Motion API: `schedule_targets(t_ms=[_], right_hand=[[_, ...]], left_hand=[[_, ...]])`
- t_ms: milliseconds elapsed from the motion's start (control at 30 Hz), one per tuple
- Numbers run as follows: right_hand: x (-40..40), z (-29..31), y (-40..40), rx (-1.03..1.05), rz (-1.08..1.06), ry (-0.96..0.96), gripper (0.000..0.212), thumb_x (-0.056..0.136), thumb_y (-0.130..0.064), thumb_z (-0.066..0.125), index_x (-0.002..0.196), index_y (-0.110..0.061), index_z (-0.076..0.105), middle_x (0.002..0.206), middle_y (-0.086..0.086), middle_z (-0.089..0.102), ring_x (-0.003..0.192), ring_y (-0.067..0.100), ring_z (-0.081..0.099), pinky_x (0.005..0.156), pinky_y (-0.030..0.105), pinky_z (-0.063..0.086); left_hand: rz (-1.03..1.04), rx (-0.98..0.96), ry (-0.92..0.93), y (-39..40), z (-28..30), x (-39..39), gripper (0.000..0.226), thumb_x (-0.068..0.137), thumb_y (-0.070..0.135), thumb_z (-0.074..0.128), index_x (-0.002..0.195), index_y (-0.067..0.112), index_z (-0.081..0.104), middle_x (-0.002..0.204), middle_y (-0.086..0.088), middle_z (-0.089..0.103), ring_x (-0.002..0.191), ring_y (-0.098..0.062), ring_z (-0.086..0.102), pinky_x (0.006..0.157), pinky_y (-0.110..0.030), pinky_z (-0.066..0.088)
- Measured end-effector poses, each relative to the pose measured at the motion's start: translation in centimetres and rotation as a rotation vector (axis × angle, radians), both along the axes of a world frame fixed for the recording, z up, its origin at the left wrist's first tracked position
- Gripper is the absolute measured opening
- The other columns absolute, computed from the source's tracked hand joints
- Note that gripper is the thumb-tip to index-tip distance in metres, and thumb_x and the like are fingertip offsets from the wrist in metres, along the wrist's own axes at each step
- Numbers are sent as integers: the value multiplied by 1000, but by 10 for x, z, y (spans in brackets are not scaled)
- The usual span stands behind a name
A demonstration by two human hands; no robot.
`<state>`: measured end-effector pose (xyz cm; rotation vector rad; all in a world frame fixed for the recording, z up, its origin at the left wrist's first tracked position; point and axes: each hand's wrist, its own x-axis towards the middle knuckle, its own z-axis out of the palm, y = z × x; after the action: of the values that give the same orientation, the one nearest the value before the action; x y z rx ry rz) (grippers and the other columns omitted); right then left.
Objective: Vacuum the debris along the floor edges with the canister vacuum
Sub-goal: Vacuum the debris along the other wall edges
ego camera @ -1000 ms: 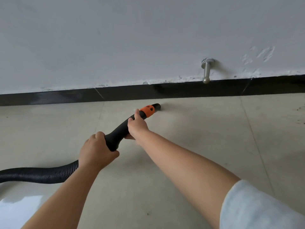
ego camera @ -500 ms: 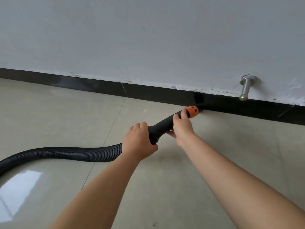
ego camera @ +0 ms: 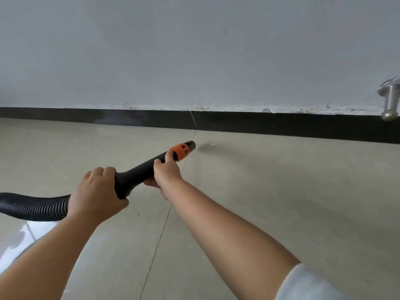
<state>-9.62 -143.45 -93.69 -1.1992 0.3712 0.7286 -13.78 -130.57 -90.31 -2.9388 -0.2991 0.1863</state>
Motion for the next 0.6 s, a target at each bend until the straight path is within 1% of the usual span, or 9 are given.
schedule_targets(t_ms=[67, 133, 167, 233, 267, 333, 367, 500, 600], right_hand=[[2, -6, 1, -19, -40, 19, 60, 101, -18, 30, 148, -36, -1, 149, 8, 30, 92, 30, 66, 89, 36, 53], [7, -12, -5, -66, -118, 14, 59, 101, -19, 31, 149, -36, 1, 149, 7, 31, 87, 28, 68, 84, 32, 55], [8, -16, -11, -96, -172, 9, 58, 101, -19, 32, 149, -35, 3, 148, 7, 33, 78, 23, 67, 79, 29, 55], [7, -22, -26, -154, -280, -2, 58, 101, -19, 34, 149, -35, 6, 145, 7, 36, 62, 15, 58, 72, 27, 54], [6, -25, -34, -177, -325, -2, 59, 101, -18, 35, 149, -36, 6, 144, 7, 37, 63, 15, 57, 72, 28, 54], [4, -29, -52, -211, -420, 8, 59, 100, -18, 37, 148, -36, 7, 144, 8, 37, 82, 23, 63, 70, 29, 54], [3, -30, -63, -227, -467, 11, 59, 100, -18, 37, 149, -36, 8, 145, 8, 37, 91, 27, 62, 69, 30, 53], [5, -30, -117, -255, -618, 46, 57, 100, -18, 37, 148, -37, 12, 145, 8, 36, 109, 30, 56, 69, 33, 50], [-2, -29, -169, -252, -682, 58, 57, 99, -16, 38, 148, -36, 16, 145, 6, 36, 111, 28, 52, 73, 34, 51]], left_hand=[[-48, -8, 49, 2, -6, 8, 42, 71, 27, 70, 103, 8, 49, 95, -4, 46, 98, -25, 46, 78, -29, 37], [-93, -51, 57, -2, -13, 18, 43, 71, 28, 69, 103, 10, 49, 90, 1, 40, 89, -20, 41, 74, -25, 33], [-114, -83, 61, -8, -17, 22, 43, 70, 28, 70, 104, 11, 49, 90, 2, 40, 86, -18, 39, 72, -24, 32], [-156, -154, 81, -22, -23, 29, 44, 70, 30, 71, 104, 14, 49, 91, 2, 43, 84, -15, 40, 70, -24, 33], [-176, -189, 95, -31, -25, 31, 44, 70, 31, 71, 104, 15, 49, 92, 3, 44, 84, -15, 41, 70, -24, 33], [-223, -249, 121, -52, -28, 36, 44, 69, 32, 72, 104, 16, 50, 92, 4, 46, 83, -14, 43, 68, -24, 34], [-241, -275, 131, -64, -30, 38, 44, 69, 32, 72, 104, 16, 51, 91, 4, 46, 82, -14, 44, 67, -24, 35], [-285, -325, 158, -123, -35, 42, 45, 68, 33, 73, 103, 15, 52, 91, 3, 47, 82, -16, 45, 67, -28, 41], [-344, -306, 182, -174, -35, 41, 44, 69, 35, 72, 101, 15, 50, 91, 2, 45, 81, -17, 44, 66, -28, 38]])
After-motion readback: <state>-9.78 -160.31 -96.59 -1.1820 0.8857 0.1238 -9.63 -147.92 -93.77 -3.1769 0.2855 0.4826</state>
